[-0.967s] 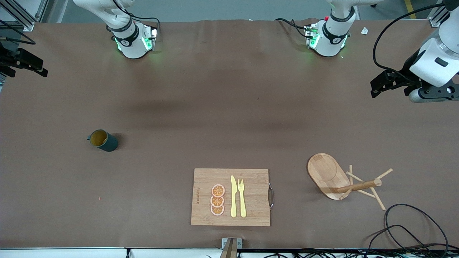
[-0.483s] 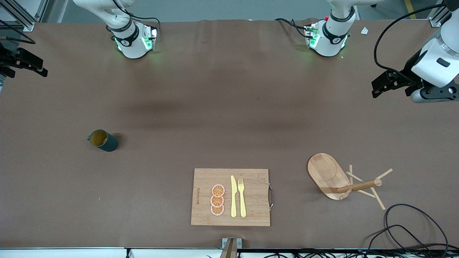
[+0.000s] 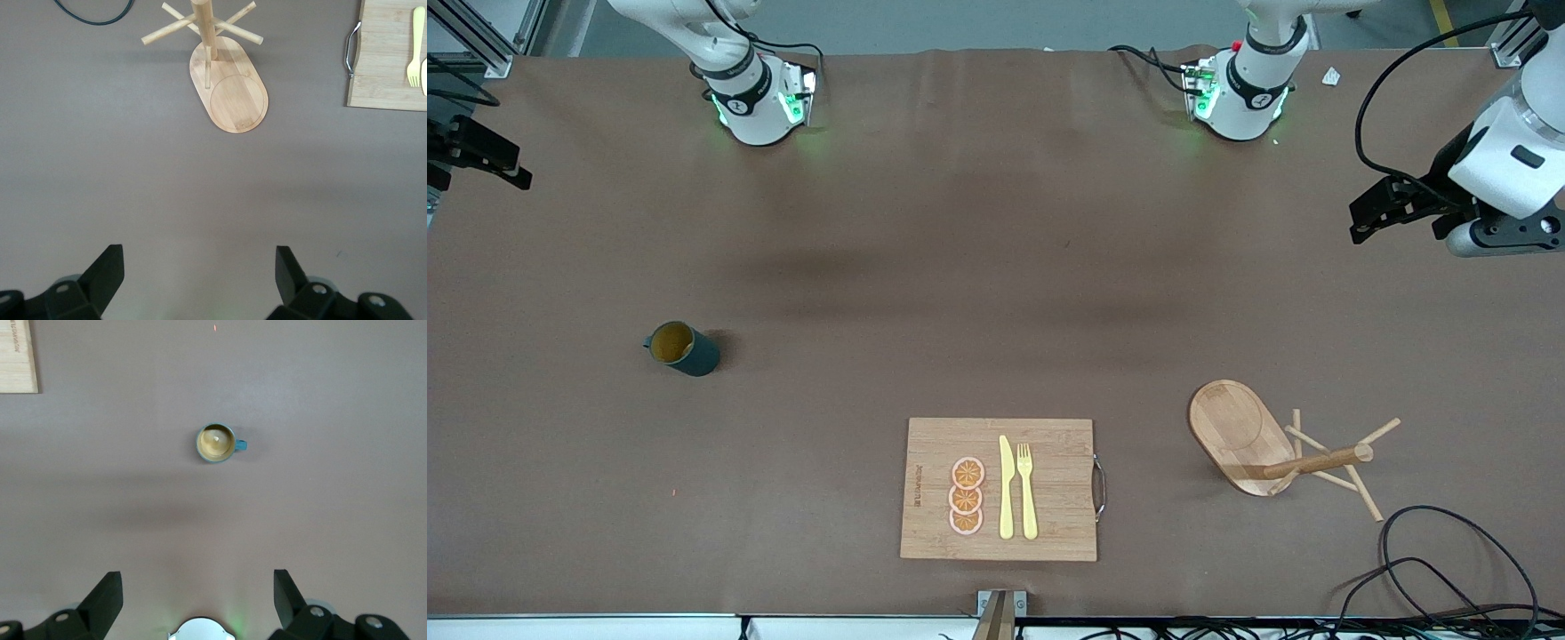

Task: Pass cup and hang on rack

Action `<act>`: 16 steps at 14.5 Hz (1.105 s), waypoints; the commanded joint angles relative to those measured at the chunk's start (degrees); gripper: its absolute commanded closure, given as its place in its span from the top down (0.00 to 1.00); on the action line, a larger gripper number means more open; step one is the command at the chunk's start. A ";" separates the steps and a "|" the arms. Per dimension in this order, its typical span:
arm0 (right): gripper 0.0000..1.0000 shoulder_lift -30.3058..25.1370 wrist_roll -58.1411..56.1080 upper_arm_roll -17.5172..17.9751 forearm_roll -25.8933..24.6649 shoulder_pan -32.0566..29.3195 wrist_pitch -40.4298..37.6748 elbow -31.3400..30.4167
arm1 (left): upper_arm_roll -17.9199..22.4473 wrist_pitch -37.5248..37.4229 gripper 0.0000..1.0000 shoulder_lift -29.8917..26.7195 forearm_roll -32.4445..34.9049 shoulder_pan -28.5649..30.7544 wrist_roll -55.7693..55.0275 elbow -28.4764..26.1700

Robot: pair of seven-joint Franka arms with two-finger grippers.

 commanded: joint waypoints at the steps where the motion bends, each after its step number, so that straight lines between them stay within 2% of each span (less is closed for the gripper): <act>1: 1.00 3.90 -0.71 0.46 0.74 -0.90 0.40 0.88 | -0.07 -0.84 1.00 0.14 0.52 0.24 0.50 0.73; 6: 1.00 12.77 -1.59 0.55 0.13 -1.16 5.04 0.97 | -0.07 -0.84 1.00 0.14 0.43 0.16 0.50 0.73; 16: 1.00 27.19 -26.53 0.55 0.66 -2.57 23.50 -4.47 | -0.07 -0.84 1.00 0.14 0.43 0.16 0.59 0.64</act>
